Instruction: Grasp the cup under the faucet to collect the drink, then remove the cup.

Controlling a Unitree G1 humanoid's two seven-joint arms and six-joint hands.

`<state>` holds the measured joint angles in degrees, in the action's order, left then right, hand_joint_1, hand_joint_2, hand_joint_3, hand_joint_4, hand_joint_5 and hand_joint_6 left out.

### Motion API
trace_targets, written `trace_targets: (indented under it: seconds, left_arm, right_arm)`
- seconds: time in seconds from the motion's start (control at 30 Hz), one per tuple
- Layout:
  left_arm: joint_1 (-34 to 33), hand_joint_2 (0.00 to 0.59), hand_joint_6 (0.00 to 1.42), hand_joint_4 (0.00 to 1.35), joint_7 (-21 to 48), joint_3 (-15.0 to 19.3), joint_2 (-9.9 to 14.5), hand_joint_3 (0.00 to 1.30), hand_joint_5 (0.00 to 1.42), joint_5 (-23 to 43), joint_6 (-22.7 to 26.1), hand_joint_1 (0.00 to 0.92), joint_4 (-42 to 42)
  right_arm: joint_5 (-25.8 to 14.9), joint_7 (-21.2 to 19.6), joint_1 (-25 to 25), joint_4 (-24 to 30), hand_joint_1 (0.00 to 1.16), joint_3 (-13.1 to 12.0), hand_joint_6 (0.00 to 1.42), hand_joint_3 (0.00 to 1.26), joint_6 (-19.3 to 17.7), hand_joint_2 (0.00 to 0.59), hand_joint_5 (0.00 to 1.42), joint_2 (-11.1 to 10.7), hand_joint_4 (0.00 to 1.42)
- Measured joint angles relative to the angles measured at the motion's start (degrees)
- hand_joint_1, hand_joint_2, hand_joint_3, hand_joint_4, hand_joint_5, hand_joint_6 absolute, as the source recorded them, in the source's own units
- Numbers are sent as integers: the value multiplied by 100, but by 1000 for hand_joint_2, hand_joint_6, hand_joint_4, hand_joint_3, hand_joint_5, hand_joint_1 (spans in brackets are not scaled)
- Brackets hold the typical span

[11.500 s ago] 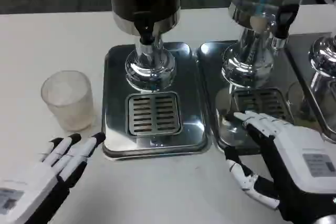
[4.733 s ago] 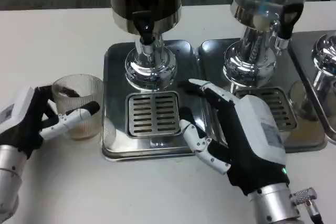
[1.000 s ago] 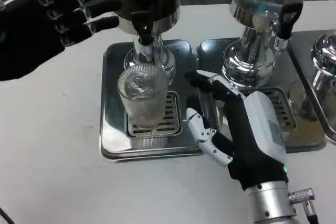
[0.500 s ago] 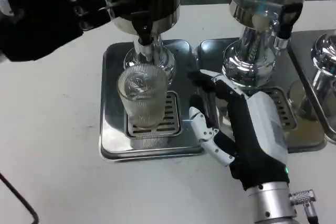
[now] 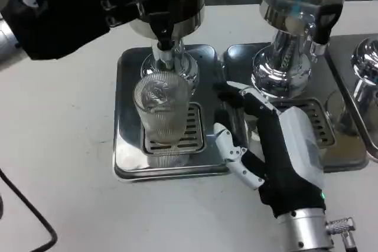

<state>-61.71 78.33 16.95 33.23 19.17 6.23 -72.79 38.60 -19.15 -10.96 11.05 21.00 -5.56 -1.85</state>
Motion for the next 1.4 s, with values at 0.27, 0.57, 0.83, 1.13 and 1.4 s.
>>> trace_targets:
  seconds: [0.27,0.57,0.83,1.13,1.4]
  left_arm:
    - [-107,16,90,73,-262,1,-126,190,118,-172,-92,0,-45]
    - [-109,13,122,100,-262,-35,-365,210,140,-378,-97,0,-76]
    - [-113,15,128,108,-237,-133,-432,220,144,-568,-212,0,-75]
    - [-162,21,120,154,-246,-348,-497,259,173,-737,-767,0,-52]
    - [-158,26,119,179,-246,-581,-499,281,182,-857,-1354,0,24]
  right_arm:
    - [-1,0,-53,31,409,-5,328,369,1,453,355,18,361]
    - [1,0,-125,61,409,-8,328,369,2,453,355,98,361]
    - [-2,-1,-157,60,408,-9,328,370,2,453,356,131,369]
    - [-30,-1,-157,60,408,-39,328,370,2,452,356,163,370]
    - [-187,0,-178,58,397,-74,310,375,2,461,356,177,370]
